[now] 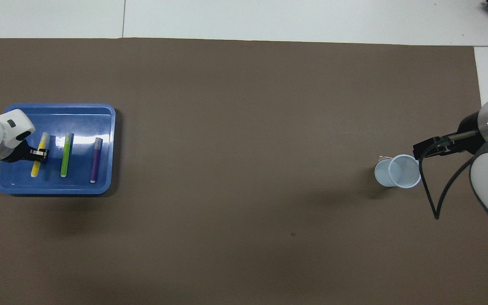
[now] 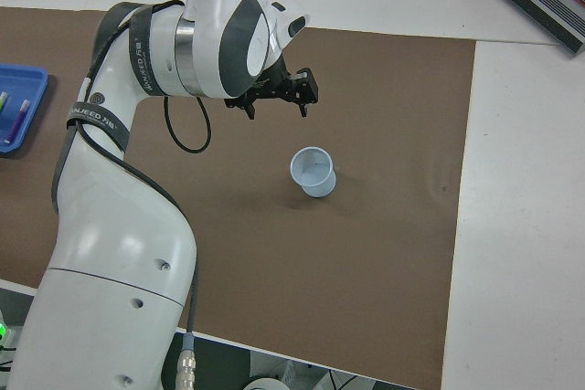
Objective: Right arm passes pens to left for tray arrangement
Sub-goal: 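Place the yellow pen in the tray beside the green pen with the left gripper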
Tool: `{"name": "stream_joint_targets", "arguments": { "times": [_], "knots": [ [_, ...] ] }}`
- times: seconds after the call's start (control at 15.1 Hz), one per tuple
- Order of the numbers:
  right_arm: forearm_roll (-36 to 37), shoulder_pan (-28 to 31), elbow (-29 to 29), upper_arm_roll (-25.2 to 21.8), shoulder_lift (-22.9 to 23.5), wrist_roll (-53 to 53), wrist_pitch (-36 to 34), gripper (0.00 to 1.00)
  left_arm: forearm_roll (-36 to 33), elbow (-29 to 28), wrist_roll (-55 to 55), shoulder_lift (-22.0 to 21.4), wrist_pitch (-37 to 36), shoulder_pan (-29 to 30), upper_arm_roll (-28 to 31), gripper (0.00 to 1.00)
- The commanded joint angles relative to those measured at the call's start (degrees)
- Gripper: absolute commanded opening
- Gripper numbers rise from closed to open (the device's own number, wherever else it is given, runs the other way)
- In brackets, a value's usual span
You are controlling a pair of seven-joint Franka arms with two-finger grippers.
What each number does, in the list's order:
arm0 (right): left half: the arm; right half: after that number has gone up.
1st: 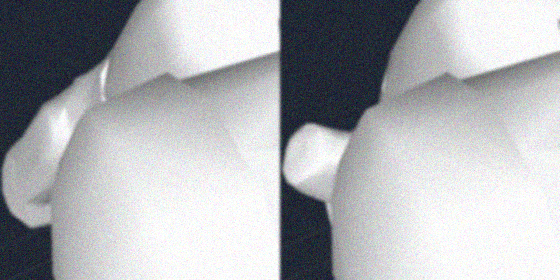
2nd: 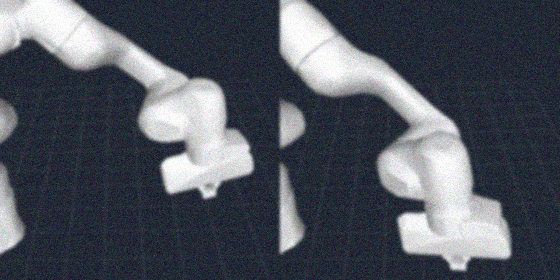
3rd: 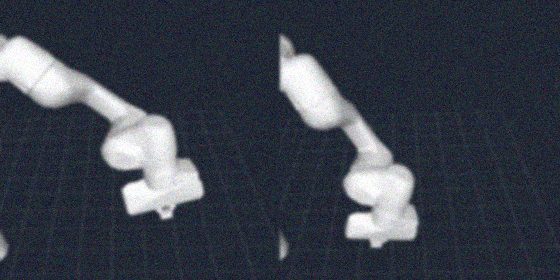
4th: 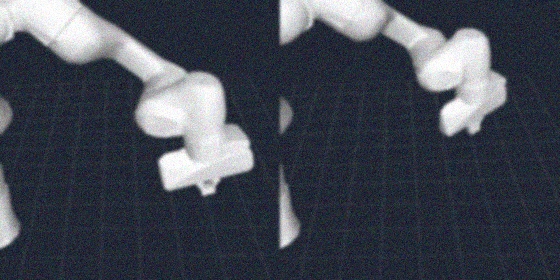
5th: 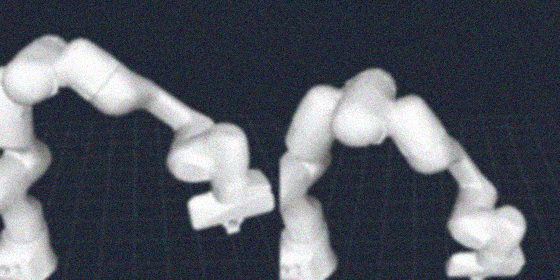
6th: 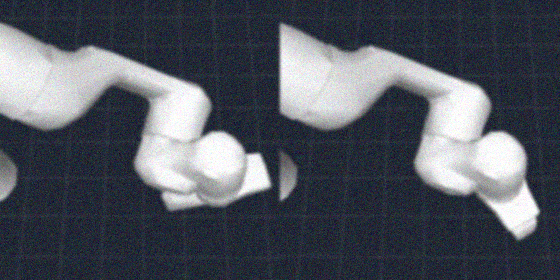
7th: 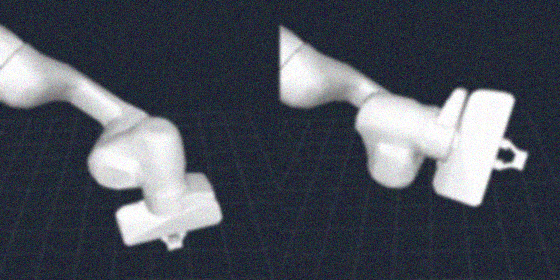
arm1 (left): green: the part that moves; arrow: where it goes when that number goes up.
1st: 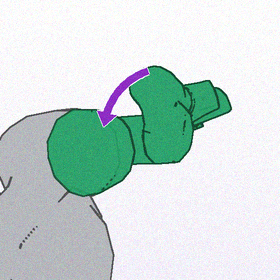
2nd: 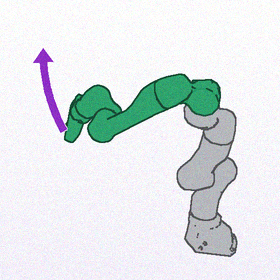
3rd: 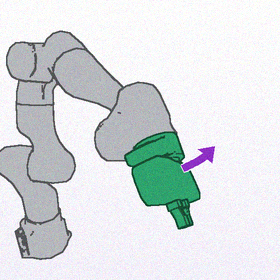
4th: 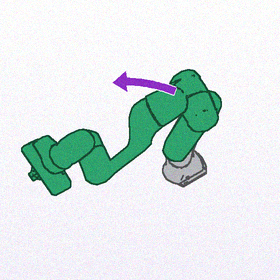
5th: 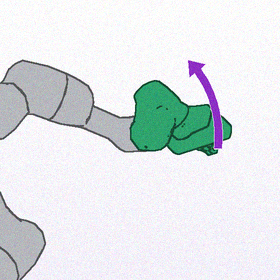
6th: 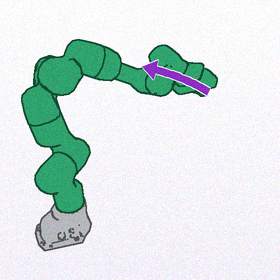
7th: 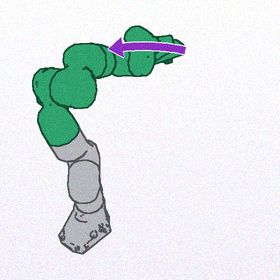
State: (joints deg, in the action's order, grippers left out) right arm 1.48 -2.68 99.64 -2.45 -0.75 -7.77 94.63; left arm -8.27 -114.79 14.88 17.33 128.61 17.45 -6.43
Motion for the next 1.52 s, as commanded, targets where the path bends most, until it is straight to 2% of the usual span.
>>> {"name": "stream_joint_targets", "arguments": {
  "times": [0.0, 0.13, 0.2, 0.26, 0.33, 0.6, 1.06, 1.46],
  "knots": [
    [0.28, -0.74, 0.74, -1.95, -1.45, -0.49, 0.64, 1.00, -1.14, 0.62, 0.23, 1.83, 3.39, 0.48, -0.25, 0.00],
    [0.20, -1.18, -1.37, -2.99, -1.36, -0.50, 0.46, 1.00, -1.22, 0.44, 0.23, 1.83, 3.93, 0.48, -0.34, 0.00],
    [0.19, -2.66, -1.64, -4.57, -1.36, -0.50, 0.90, 1.00, -1.14, 0.44, 0.32, 1.83, 3.84, 0.48, -0.34, 0.29],
    [0.19, -3.02, -1.73, -5.45, -1.27, -0.50, 0.73, 1.00, -1.14, 0.53, 0.23, 1.83, 3.58, 0.48, -0.34, 0.78],
    [0.19, -3.03, -1.73, -5.46, -1.36, -0.50, 0.29, 1.00, -0.96, 0.62, 0.15, 1.74, 3.23, 0.40, -0.43, 1.00],
    [0.19, -1.80, -1.55, -3.44, -1.71, -0.41, 0.20, 1.00, -0.52, 1.32, 0.15, 1.74, 2.00, 0.31, -0.43, 1.00],
    [0.19, -1.71, -1.46, -3.44, -1.80, -0.49, 0.11, 1.00, 1.40, 7.73, -0.03, 0.87, -8.19, -0.66, -0.69, 1.00],
    [0.19, -0.92, -1.47, -3.44, -1.89, -0.50, 0.64, 1.00, 2.29, 10.11, -0.12, -6.24, -17.95, -2.15, -1.22, 1.00]
  ]
}}
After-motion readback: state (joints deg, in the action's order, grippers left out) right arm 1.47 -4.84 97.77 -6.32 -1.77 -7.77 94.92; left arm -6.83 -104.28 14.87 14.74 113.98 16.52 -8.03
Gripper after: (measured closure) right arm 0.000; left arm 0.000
